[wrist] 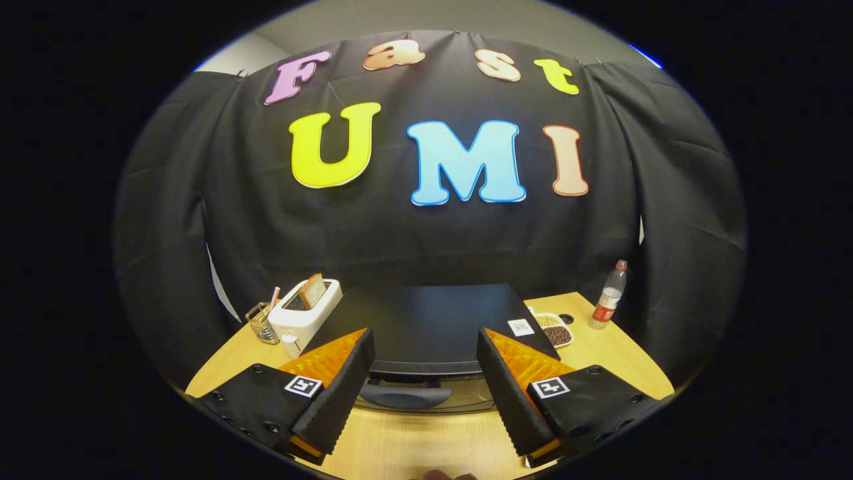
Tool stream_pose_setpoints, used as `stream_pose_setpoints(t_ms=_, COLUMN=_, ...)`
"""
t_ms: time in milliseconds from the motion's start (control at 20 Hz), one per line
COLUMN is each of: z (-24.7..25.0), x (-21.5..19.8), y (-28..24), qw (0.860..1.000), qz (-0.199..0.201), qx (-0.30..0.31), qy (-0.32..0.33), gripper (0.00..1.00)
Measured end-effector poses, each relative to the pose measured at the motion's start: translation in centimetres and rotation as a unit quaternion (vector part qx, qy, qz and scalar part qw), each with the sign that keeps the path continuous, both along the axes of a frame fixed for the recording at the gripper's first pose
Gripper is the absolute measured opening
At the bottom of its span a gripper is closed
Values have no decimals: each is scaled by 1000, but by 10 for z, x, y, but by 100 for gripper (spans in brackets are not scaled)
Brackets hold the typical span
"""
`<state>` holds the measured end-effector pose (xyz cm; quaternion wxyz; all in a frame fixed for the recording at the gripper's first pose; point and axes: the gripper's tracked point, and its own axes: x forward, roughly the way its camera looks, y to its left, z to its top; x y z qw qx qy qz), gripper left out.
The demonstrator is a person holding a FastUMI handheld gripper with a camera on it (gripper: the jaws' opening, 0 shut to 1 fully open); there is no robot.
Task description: Open the toaster oven, put the food inside, and close the toaster oven door.
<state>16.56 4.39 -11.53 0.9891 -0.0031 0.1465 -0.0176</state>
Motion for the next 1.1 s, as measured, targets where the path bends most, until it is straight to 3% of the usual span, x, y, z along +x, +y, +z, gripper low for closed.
stream_pose_setpoints(t_ms=450, z=-74, x=23, y=10, qw=996, qz=13, qx=-20, qy=81, gripper=98)
stream_pose_setpoints(t_ms=700, z=-79, x=24, y=14, qw=997, qz=-2, qx=-14, qy=81, gripper=98)
stream_pose_setpoints(t_ms=1100, z=-90, x=-1, y=17, qw=994, qz=17, qx=-14, qy=110, gripper=100)
